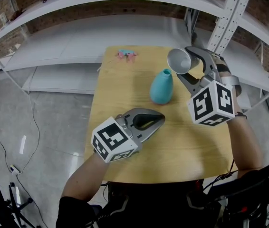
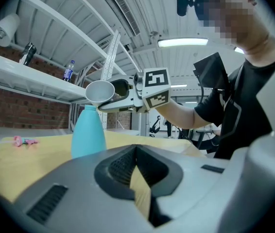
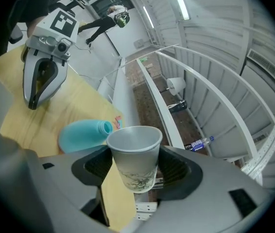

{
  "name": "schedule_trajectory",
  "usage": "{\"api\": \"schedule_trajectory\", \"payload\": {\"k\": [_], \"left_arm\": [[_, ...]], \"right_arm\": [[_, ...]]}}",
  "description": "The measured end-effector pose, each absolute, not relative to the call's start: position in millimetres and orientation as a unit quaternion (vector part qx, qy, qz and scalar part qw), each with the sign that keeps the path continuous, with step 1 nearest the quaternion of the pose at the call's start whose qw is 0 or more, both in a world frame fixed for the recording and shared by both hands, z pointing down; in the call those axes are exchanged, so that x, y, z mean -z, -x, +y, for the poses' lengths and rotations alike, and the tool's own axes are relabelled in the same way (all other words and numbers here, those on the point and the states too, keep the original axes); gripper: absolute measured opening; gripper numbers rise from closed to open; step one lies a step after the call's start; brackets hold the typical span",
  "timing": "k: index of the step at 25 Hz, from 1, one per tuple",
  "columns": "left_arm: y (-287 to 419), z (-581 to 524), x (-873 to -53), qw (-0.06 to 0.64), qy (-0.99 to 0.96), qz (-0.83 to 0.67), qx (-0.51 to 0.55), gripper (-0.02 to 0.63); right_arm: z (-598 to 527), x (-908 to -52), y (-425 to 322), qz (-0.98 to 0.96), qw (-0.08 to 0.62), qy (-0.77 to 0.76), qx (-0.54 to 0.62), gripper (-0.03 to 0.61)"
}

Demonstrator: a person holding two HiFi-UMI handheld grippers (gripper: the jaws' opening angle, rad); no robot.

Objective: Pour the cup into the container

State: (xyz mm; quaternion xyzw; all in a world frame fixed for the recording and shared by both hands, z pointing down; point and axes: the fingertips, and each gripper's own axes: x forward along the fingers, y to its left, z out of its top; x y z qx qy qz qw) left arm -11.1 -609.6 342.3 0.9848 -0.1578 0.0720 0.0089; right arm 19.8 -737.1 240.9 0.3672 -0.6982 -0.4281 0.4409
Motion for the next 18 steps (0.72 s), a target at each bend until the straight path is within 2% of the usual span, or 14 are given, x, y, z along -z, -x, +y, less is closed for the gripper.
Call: {"api": "schedule_trajectory", "payload": {"k": [18], "left_arm": [[12.0,-608.1,-343.2,0.009,-0.986,-0.150,-0.071,0.002]], "right_arm": [[-738.5,-243.1,-11.7,-0.633,0.483,-0.350,0.494,0.301]]}}
